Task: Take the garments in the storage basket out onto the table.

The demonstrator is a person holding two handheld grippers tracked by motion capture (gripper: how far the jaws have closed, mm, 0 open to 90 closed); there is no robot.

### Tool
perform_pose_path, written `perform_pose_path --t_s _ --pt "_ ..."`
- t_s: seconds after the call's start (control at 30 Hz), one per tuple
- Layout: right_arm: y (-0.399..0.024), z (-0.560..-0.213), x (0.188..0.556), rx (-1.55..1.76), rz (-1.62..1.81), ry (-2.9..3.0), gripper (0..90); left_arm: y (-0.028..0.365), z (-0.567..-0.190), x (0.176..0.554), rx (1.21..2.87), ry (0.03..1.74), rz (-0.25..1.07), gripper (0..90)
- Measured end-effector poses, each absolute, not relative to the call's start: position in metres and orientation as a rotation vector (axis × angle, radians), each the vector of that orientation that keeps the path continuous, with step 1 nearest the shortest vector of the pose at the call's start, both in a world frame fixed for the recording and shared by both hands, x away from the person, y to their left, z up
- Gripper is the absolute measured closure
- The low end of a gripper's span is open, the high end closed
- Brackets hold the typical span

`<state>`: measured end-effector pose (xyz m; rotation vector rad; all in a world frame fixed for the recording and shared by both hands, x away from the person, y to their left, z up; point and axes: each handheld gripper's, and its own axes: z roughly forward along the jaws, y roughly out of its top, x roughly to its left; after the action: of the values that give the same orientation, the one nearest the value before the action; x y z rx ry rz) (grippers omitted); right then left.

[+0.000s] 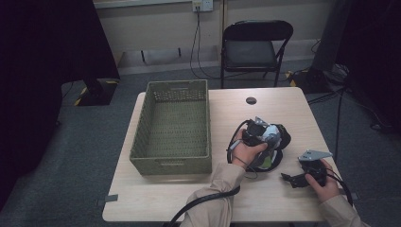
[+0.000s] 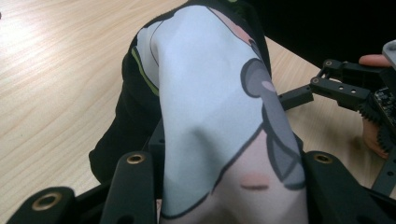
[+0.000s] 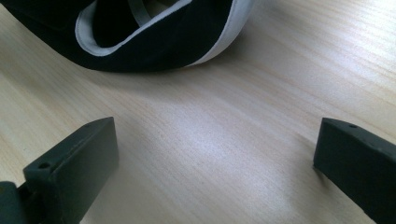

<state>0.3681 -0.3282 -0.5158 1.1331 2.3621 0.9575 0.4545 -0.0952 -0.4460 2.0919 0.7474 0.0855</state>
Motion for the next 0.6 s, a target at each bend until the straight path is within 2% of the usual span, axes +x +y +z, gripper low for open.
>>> perform_pose_path --t_s 0.6 --pt "-0.328 -0.516 0.368 1.131 0.958 2.362 0.0 -0.099 -0.460 0.453 2.102 0.773 0.115 52.2"
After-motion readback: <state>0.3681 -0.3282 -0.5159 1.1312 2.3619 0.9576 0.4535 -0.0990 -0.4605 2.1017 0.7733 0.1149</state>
